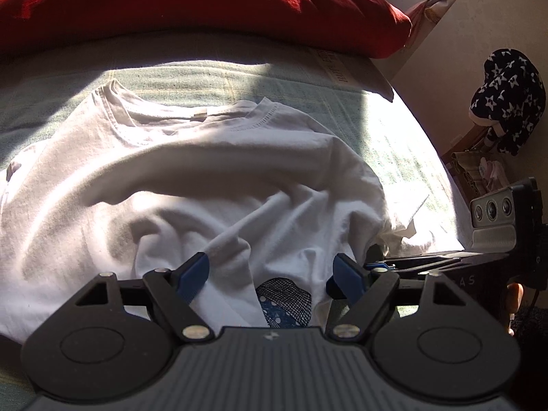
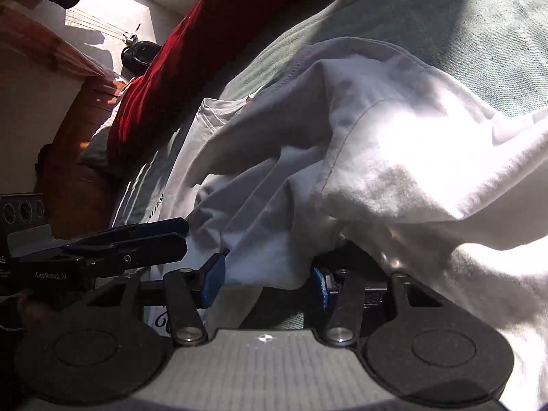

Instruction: Fold clothes

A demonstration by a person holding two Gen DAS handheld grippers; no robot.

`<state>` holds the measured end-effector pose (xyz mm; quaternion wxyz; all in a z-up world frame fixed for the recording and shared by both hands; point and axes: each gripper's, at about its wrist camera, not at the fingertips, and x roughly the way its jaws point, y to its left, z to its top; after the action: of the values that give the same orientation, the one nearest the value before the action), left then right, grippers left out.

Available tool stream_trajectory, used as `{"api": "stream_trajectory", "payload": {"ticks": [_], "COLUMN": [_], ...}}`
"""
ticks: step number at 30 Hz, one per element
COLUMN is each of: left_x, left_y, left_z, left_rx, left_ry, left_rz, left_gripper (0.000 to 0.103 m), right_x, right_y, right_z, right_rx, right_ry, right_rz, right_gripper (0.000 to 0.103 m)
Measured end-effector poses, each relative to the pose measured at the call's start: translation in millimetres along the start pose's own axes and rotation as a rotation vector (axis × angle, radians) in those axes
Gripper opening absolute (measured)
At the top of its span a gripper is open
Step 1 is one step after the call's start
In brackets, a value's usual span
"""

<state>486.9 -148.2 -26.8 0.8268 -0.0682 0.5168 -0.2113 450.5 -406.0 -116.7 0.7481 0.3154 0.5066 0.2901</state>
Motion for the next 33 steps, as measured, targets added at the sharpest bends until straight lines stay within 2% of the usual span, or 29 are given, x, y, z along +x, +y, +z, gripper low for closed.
{"api": "stream_trajectory", "payload": {"ticks": [4,5,8,11,15,19,21,23,27,33], "left_x": [-8,-10,-18,-25,-34,-47,-54,-63,-80,-93], "left_y": [0,1,6,12,20,23,25,27,29,26], "left_z": [0,-1,-4,-7,-12,-22,-30,-39,-65,-127], "left_rx": [0.015,0.017,-0.002,-0.025,-0.056,-0.048,-0.054,-0.068,-0.138,-0.308], "left_ry": [-0.003,-0.009,-0.018,-0.026,-0.036,-0.036,-0.030,-0.024,-0.018,-0.005], "left_rz": [0.027,0.045,0.067,0.085,0.108,0.152,0.169,0.182,0.195,0.221], "left_gripper": [0.080,0.080,0.080,0.080,0.080,0.080,0.080,0.080,0.079,0.079], "right_x": [19,18,-3,-30,-51,-71,-83,-92,-97,-101], "right_y": [9,12,15,-1,4,26,26,23,27,35], "right_z": [-4,-3,7,24,38,45,47,48,25,-21], "right_rx": [0.033,0.022,0.006,0.094,0.074,-0.024,-0.024,-0.014,-0.026,-0.023], "right_ry": [0.043,0.034,-0.048,-0.116,-0.149,-0.197,-0.229,-0.224,-0.153,-0.026], "right_rz": [0.098,0.089,0.071,0.188,0.196,0.136,0.115,0.071,-0.028,-0.131], "right_gripper": [0.058,0.057,0.055,0.055,0.055,0.054,0.054,0.054,0.055,0.055]}}
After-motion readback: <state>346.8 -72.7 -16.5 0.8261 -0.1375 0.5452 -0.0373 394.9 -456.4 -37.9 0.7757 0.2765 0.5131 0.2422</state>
